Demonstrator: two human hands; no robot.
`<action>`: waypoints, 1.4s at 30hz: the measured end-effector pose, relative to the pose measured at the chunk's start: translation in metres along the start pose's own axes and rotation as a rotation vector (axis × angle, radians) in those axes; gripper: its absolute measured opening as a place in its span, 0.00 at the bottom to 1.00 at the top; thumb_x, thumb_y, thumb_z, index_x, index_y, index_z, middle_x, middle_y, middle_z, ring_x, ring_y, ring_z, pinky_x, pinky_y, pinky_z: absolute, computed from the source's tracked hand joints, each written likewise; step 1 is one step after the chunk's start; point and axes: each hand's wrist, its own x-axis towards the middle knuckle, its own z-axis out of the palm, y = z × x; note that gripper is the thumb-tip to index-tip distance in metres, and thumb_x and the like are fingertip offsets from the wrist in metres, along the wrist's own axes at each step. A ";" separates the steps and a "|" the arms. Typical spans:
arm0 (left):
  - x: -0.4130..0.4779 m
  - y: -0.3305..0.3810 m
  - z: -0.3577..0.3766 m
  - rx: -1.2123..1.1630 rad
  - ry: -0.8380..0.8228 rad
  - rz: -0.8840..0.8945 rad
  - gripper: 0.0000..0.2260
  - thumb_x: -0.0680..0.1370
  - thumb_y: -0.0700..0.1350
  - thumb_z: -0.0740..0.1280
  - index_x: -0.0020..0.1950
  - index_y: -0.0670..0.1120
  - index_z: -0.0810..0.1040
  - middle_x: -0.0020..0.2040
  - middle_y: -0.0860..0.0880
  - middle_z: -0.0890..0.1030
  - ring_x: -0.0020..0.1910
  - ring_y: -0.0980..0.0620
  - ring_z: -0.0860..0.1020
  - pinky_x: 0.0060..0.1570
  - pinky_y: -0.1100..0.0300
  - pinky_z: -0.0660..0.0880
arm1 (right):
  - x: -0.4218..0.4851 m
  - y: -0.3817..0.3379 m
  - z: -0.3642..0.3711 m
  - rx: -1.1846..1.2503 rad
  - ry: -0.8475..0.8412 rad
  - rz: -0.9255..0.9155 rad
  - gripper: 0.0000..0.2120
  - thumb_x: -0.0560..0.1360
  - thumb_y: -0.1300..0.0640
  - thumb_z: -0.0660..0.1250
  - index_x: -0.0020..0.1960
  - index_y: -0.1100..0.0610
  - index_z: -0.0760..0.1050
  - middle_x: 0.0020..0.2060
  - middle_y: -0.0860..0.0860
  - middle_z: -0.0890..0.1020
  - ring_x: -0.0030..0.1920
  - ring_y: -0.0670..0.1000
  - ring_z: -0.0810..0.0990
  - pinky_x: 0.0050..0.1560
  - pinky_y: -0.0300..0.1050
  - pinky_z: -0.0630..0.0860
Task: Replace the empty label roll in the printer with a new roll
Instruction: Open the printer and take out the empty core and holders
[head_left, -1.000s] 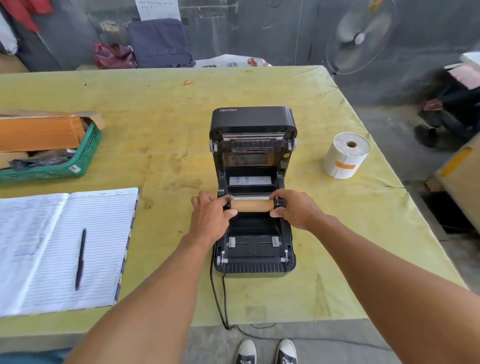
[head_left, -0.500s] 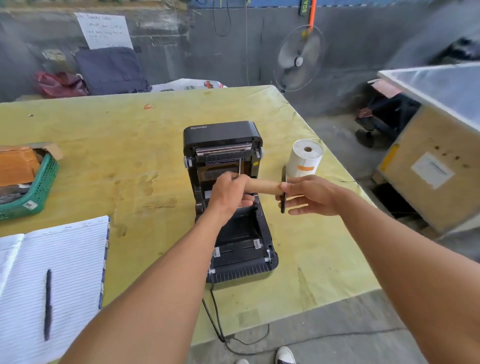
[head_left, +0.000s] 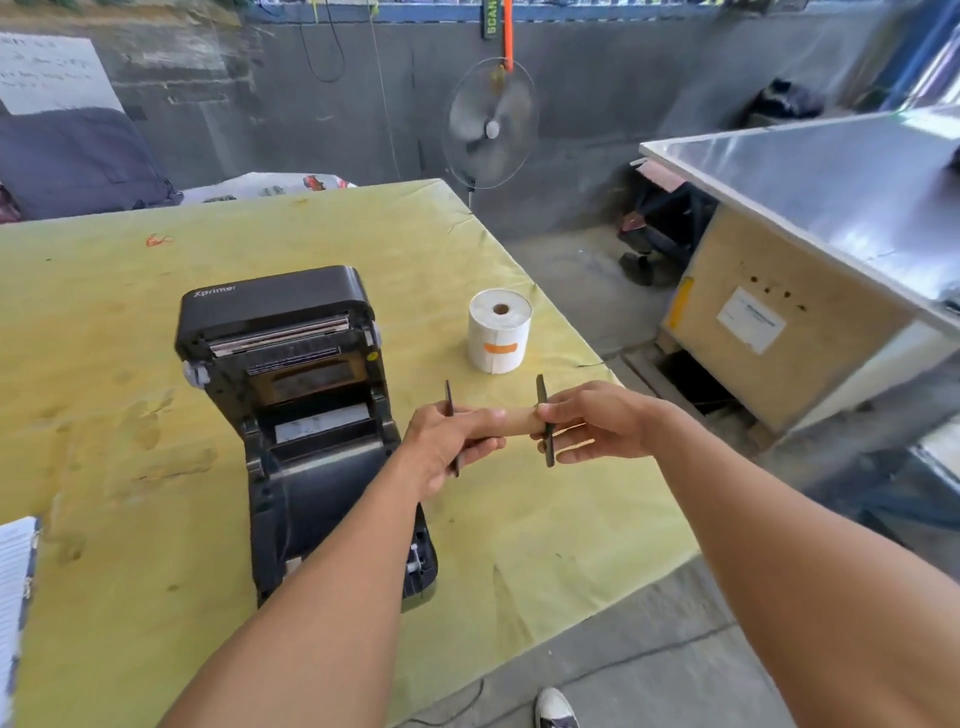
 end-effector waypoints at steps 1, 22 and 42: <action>0.005 -0.003 0.007 -0.005 0.014 -0.009 0.17 0.69 0.36 0.78 0.53 0.33 0.76 0.49 0.34 0.83 0.42 0.41 0.85 0.32 0.64 0.80 | 0.002 0.004 -0.009 0.002 -0.001 0.017 0.14 0.79 0.55 0.69 0.60 0.61 0.80 0.50 0.55 0.85 0.51 0.55 0.84 0.50 0.50 0.81; 0.039 -0.080 0.053 -0.125 0.379 -0.101 0.14 0.68 0.37 0.79 0.47 0.36 0.76 0.47 0.36 0.83 0.40 0.41 0.86 0.32 0.63 0.81 | 0.053 0.094 -0.068 -0.840 0.441 0.008 0.15 0.76 0.51 0.70 0.49 0.55 0.64 0.45 0.54 0.70 0.40 0.57 0.72 0.39 0.48 0.67; -0.003 -0.051 0.026 -0.114 0.177 -0.020 0.28 0.68 0.39 0.79 0.63 0.30 0.75 0.50 0.35 0.84 0.38 0.47 0.86 0.29 0.66 0.80 | 0.001 0.057 -0.022 0.627 0.404 -0.039 0.09 0.81 0.55 0.64 0.55 0.59 0.79 0.42 0.54 0.82 0.35 0.50 0.80 0.36 0.45 0.75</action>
